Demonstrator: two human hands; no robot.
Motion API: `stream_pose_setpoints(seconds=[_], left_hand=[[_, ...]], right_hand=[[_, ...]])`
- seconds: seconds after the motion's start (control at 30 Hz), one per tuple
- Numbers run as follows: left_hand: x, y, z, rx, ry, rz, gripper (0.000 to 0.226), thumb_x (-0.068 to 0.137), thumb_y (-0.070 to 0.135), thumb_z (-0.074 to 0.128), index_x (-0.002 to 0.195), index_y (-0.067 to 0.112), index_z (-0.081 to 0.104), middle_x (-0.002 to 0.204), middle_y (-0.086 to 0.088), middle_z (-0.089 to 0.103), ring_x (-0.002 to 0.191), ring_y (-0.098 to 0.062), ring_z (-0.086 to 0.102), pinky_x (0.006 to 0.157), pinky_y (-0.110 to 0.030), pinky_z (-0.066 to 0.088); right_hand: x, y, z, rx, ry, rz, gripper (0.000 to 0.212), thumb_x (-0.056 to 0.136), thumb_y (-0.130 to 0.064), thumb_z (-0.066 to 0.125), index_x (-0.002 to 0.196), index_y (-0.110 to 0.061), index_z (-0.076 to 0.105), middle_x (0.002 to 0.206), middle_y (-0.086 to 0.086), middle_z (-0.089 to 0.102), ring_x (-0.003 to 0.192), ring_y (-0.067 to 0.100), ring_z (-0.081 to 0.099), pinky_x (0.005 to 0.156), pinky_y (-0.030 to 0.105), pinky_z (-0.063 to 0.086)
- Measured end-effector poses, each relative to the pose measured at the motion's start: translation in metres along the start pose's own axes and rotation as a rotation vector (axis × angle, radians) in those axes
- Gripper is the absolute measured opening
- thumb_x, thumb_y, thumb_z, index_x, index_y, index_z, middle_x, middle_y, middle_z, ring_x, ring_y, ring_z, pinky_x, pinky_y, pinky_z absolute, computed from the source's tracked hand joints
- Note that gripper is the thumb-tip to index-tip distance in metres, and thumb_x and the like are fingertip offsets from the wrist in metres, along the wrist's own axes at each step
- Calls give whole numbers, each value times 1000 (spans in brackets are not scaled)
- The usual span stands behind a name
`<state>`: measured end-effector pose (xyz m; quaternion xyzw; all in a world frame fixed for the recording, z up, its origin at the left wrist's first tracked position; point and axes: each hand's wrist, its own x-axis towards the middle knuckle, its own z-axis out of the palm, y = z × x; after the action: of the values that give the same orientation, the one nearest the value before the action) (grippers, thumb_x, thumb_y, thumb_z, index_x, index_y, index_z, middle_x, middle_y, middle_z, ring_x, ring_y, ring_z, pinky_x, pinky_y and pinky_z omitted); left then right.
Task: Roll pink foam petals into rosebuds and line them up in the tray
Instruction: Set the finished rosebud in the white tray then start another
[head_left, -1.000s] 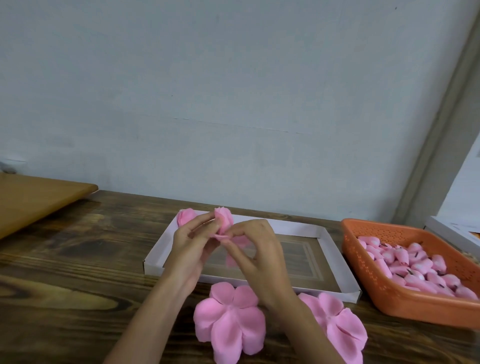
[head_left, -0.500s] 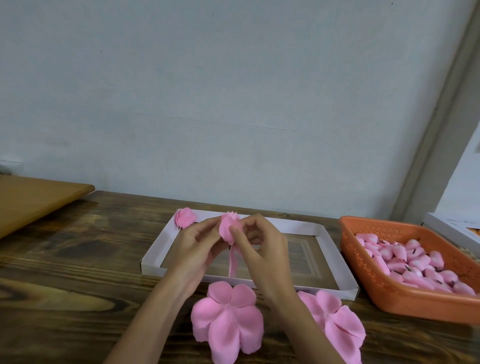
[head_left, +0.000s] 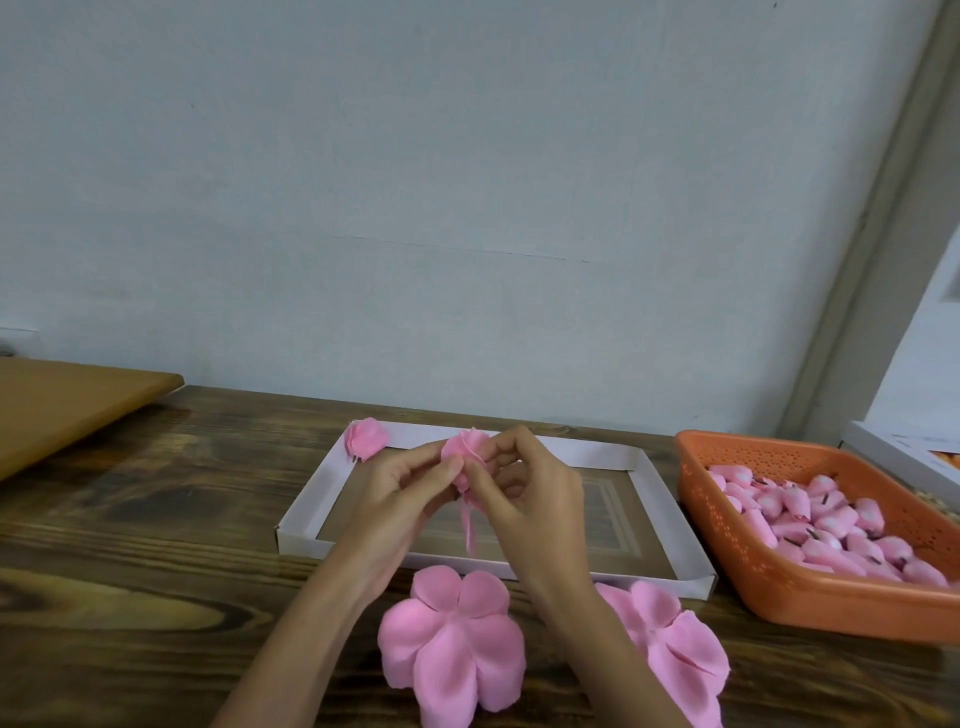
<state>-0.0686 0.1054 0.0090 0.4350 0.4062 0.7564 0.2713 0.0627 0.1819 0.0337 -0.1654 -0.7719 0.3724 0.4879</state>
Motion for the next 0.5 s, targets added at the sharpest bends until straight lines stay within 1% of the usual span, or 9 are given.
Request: stream_pose_setpoints(seconds=[0.1, 0.17, 0.23, 0.3, 0.37, 0.4, 0.43, 0.47, 0.5], left_hand=[[1, -1, -4, -24, -44, -22, 21, 94, 26, 68, 91, 7, 77, 105, -12, 76, 112, -29, 71, 91, -27, 55], [1, 0, -5, -24, -71, -33, 21, 94, 25, 70, 102, 7, 78, 110, -11, 76, 113, -26, 71, 91, -26, 55], [2, 2, -5, -20, -105, -35, 30, 95, 27, 72, 117, 6, 75, 118, -13, 74, 118, -27, 68, 95, -28, 54], [2, 2, -5, -63, -121, -34, 31, 96, 22, 70, 121, 4, 73, 127, -20, 70, 125, -30, 65, 98, -29, 54], [3, 1, -6, -147, -68, -48, 30, 96, 16, 68, 121, 0, 72, 131, -25, 67, 125, -32, 64, 99, -31, 53], [4, 1, -8, -189, -21, -64, 31, 95, 14, 68, 120, -3, 71, 131, -25, 66, 123, -32, 65, 100, -33, 52], [6, 0, -9, -217, 16, -76, 30, 94, 13, 67, 117, -6, 70, 128, -24, 67, 117, -33, 64, 100, -37, 50], [7, 0, -11, -222, 38, -78, 26, 95, 12, 65, 108, -10, 67, 120, -23, 66, 109, -35, 60, 98, -42, 45], [7, 2, -12, -212, 44, -72, 21, 97, 12, 61, 95, -10, 62, 110, -18, 61, 102, -34, 52, 94, -43, 37]], right_hand=[[1, -1, -1, 4, 11, 8, 19, 88, -27, 80, 82, -28, 62, 74, -11, 72, 66, 16, 72, 64, 50, 60], [2, -1, -2, 20, 10, 23, 19, 88, -26, 80, 81, -27, 62, 74, -11, 72, 66, 18, 73, 65, 51, 60], [3, -2, -4, 70, -13, 40, 18, 90, -23, 80, 83, -24, 63, 76, -9, 73, 67, 20, 74, 66, 52, 62], [3, -5, -6, 147, -38, 35, 13, 92, -22, 79, 88, -22, 66, 80, -6, 74, 69, 22, 75, 65, 50, 63], [4, -6, -9, 193, -61, -8, 7, 96, -23, 74, 93, -24, 68, 87, -6, 74, 70, 21, 74, 63, 38, 63], [5, -6, -12, 175, -67, -39, 5, 99, -24, 70, 94, -26, 68, 88, -6, 73, 70, 19, 73, 61, 33, 60], [6, -4, -15, 121, -73, -88, 5, 100, -28, 67, 95, -27, 68, 89, -7, 72, 71, 17, 70, 60, 32, 56], [7, -3, -19, 45, -97, -149, 10, 100, -35, 64, 95, -27, 68, 89, -8, 69, 75, 17, 65, 62, 31, 52], [8, 0, -23, -42, -141, -218, 19, 98, -45, 62, 97, -27, 68, 91, -9, 65, 81, 17, 62, 68, 29, 48]])
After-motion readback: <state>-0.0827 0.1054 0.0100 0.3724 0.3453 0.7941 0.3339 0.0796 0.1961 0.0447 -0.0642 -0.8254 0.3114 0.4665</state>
